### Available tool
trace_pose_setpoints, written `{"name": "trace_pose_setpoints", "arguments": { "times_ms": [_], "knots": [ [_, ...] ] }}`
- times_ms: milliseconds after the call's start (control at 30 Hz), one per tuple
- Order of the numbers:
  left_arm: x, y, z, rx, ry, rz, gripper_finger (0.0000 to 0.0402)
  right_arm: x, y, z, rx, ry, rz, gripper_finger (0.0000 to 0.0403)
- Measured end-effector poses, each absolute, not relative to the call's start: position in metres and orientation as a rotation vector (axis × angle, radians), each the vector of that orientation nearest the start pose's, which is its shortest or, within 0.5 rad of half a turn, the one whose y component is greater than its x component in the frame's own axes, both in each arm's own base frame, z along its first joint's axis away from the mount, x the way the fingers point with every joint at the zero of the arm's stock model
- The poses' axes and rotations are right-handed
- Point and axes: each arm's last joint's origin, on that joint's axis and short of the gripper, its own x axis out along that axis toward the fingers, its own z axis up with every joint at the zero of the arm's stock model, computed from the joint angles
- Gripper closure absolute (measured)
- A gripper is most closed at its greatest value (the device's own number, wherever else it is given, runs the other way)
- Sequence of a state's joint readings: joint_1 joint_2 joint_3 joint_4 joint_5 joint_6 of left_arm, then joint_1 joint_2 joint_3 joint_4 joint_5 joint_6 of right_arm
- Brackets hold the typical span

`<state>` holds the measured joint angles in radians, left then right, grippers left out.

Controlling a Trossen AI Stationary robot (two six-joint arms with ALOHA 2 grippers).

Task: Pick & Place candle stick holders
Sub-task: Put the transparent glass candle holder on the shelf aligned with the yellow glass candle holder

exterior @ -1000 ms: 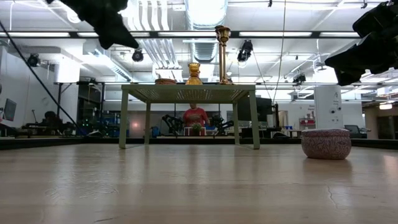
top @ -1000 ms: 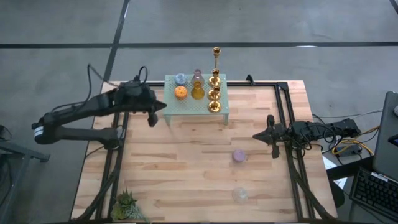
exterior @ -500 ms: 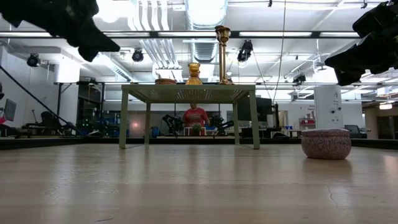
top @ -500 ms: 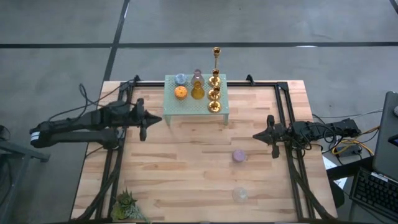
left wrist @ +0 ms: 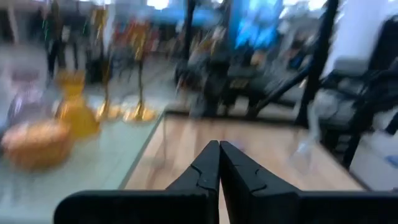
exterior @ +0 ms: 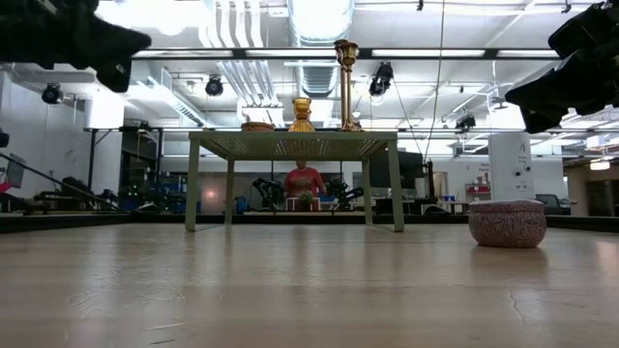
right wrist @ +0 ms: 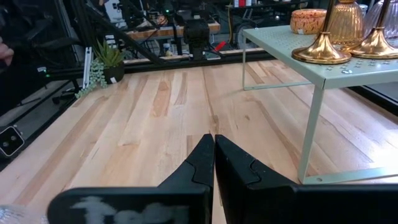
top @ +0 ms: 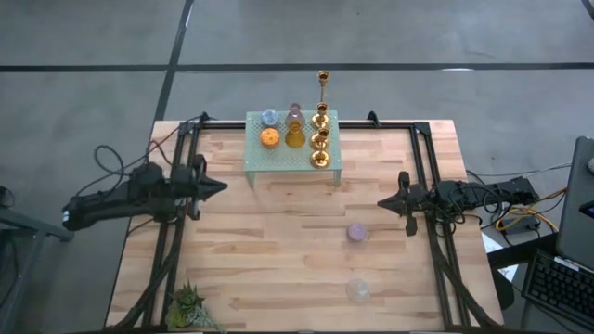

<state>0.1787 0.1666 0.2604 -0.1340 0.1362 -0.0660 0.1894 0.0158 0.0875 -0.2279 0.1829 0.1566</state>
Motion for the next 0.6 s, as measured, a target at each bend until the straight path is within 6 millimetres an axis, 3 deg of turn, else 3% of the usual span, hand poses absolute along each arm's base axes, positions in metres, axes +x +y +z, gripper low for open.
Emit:
{"name": "trace_pose_setpoints", "arguments": {
  "times_ms": [267, 333, 600],
  "knots": [
    [0.088, 0.012, 0.199, -0.051, -0.061, 0.037, 0.0388, 0.091, 0.012, 0.17, 0.127, 0.153, -0.005, 0.0394],
    [0.09, 0.012, 0.185, -0.06, -0.004, 0.037, 0.0388, 0.091, 0.012, 0.17, 0.127, 0.154, -0.007, 0.0394],
    [0.096, 0.014, 0.169, -0.071, -0.039, 0.057, 0.0388, 0.091, 0.012, 0.17, 0.127, 0.155, -0.005, 0.0394]
  ]
}}
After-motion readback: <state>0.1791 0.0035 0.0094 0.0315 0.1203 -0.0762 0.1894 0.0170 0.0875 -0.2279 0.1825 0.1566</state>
